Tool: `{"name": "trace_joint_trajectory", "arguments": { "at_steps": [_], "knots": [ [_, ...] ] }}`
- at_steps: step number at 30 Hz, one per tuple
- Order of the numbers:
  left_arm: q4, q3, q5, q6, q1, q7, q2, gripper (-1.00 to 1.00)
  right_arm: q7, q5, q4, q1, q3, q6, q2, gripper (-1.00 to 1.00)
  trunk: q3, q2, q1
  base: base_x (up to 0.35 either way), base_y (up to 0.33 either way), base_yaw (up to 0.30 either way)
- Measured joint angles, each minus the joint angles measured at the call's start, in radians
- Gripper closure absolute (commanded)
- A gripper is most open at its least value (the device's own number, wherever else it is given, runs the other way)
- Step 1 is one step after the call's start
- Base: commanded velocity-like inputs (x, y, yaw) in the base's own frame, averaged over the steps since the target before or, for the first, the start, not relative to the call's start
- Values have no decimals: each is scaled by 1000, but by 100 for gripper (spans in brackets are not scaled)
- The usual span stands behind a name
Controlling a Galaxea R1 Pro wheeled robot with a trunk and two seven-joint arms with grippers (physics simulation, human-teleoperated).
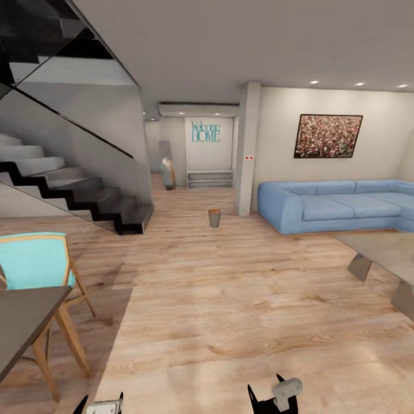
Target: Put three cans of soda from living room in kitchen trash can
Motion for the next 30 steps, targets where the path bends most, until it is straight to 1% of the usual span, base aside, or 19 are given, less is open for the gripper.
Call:
{"name": "trace_joint_trajectory", "arguments": {
  "at_steps": [10,18,30],
  "knots": [
    [-3,-1,0,0,0,-1,0,-100,0,0,0,0,0,0,0,-100,0,0,0,324,0,16],
    [0,-20,0,1,0,0,0,-100,0,0,0,0,0,0,0,-100,0,0,0,324,-1,1],
    [-2,-25,0,1,0,1,0,-100,0,0,0,0,0,0,0,-100,0,0,0,324,-71,0]
  ]
}}
